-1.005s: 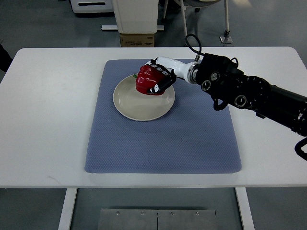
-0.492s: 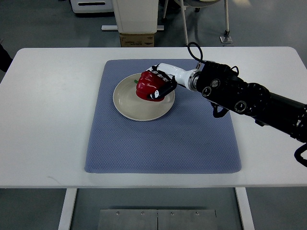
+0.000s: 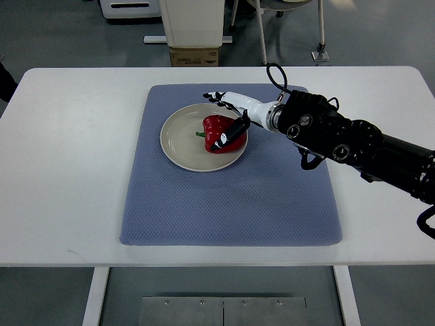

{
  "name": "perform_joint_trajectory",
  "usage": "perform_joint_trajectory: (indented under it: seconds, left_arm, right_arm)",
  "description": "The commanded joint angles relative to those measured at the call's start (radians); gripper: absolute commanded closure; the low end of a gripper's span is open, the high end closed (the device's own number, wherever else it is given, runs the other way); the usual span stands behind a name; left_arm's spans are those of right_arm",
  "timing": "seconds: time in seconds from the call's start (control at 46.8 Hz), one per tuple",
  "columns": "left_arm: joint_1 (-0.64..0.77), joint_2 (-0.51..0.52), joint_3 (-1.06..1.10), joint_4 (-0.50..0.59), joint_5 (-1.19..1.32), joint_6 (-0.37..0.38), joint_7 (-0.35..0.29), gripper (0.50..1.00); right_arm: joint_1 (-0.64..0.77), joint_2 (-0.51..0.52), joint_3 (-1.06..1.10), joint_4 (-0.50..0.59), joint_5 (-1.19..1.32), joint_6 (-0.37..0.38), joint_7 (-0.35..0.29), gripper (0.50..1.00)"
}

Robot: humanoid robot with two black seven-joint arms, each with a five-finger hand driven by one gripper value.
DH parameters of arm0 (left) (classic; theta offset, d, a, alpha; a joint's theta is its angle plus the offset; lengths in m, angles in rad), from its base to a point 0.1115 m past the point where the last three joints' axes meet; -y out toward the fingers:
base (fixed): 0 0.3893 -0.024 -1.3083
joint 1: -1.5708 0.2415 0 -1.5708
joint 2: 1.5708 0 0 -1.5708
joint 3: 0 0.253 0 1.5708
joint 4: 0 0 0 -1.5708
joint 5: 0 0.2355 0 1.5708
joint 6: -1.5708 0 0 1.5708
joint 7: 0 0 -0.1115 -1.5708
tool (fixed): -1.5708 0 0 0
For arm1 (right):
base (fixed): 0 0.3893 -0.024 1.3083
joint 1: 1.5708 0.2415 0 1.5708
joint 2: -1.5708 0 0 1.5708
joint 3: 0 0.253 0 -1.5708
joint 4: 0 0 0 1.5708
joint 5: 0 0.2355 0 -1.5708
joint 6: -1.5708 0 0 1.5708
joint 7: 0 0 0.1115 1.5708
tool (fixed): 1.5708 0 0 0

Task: Place red pepper on plate with right hand
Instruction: 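Raise the open right hand up away from the pepper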

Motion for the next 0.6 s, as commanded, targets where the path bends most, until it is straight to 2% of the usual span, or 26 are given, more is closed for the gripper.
perform_joint_trajectory:
  seconds: [0.0,0.449,0.577]
  left_arm:
    - [0.000,0.000,0.000,0.000,0.000,0.000,-0.001,0.500]
    - [0.000,0.000,0.000,0.000,0.000,0.000,-0.001,0.500]
    - [0.000,0.000,0.000,0.000,0.000,0.000,0.001,0.500]
  right_arm:
    - [0.003,0.000,0.014,0.000,0.001,0.000,-0.001,0.500]
    - [-0.020,0.000,0.239,0.012,0.069,0.000,-0.001,0.500]
    - [-0.035,-0.047,0.288,0.017,0.113,0.000,-0.001,0.500]
